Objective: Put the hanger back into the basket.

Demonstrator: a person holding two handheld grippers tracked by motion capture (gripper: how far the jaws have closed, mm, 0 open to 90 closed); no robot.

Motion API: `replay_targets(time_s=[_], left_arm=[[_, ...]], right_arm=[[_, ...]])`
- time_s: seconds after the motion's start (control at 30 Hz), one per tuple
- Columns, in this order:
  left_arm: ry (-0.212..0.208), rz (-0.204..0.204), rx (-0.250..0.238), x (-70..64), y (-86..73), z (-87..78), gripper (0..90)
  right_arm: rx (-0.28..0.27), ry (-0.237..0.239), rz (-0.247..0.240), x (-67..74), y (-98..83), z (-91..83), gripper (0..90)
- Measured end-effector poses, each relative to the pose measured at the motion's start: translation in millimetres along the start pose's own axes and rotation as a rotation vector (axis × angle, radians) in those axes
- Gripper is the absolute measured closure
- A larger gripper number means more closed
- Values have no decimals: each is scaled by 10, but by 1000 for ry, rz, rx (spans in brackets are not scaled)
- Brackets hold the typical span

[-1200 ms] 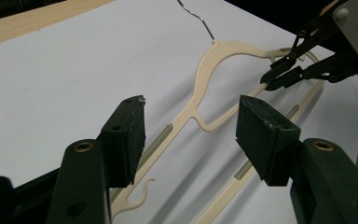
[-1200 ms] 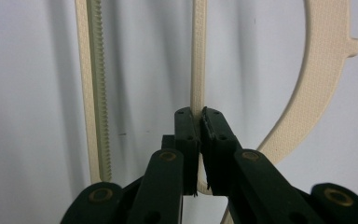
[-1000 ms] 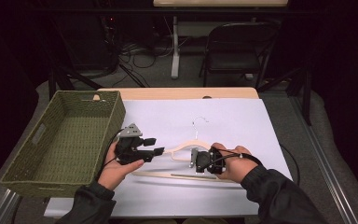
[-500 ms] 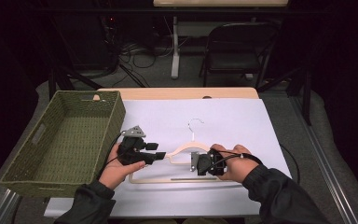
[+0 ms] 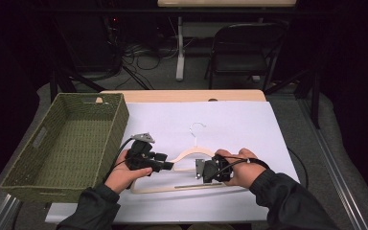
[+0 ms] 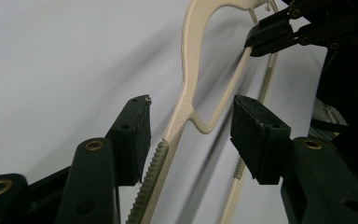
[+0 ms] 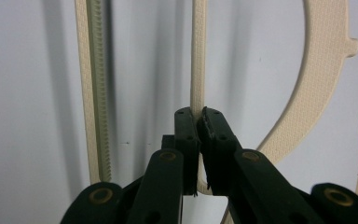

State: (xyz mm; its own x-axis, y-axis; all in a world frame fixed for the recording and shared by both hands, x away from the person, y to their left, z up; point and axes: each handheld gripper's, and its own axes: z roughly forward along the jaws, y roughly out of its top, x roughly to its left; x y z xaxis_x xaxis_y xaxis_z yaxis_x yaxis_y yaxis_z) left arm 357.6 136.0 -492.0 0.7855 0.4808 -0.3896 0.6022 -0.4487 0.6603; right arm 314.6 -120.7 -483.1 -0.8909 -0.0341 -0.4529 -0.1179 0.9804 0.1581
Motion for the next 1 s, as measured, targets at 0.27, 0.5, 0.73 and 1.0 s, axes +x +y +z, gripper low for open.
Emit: replay_targets(time_s=[0.27, 0.5, 0.73, 1.0], left_arm=[[-69, -19, 44, 25, -11, 87, 501], [-104, -30, 107, 38, -21, 172, 571], [-157, -67, 149, 55, -31, 190, 637], [-204, -78, 163, 43, -47, 195, 739]], right_arm=[[-15, -18, -36, 28, 20, -26, 858], [-27, -27, -70, 41, 29, -25, 857], [-32, -52, -106, 70, 39, -32, 856], [-21, -58, -133, 70, 51, -28, 852]])
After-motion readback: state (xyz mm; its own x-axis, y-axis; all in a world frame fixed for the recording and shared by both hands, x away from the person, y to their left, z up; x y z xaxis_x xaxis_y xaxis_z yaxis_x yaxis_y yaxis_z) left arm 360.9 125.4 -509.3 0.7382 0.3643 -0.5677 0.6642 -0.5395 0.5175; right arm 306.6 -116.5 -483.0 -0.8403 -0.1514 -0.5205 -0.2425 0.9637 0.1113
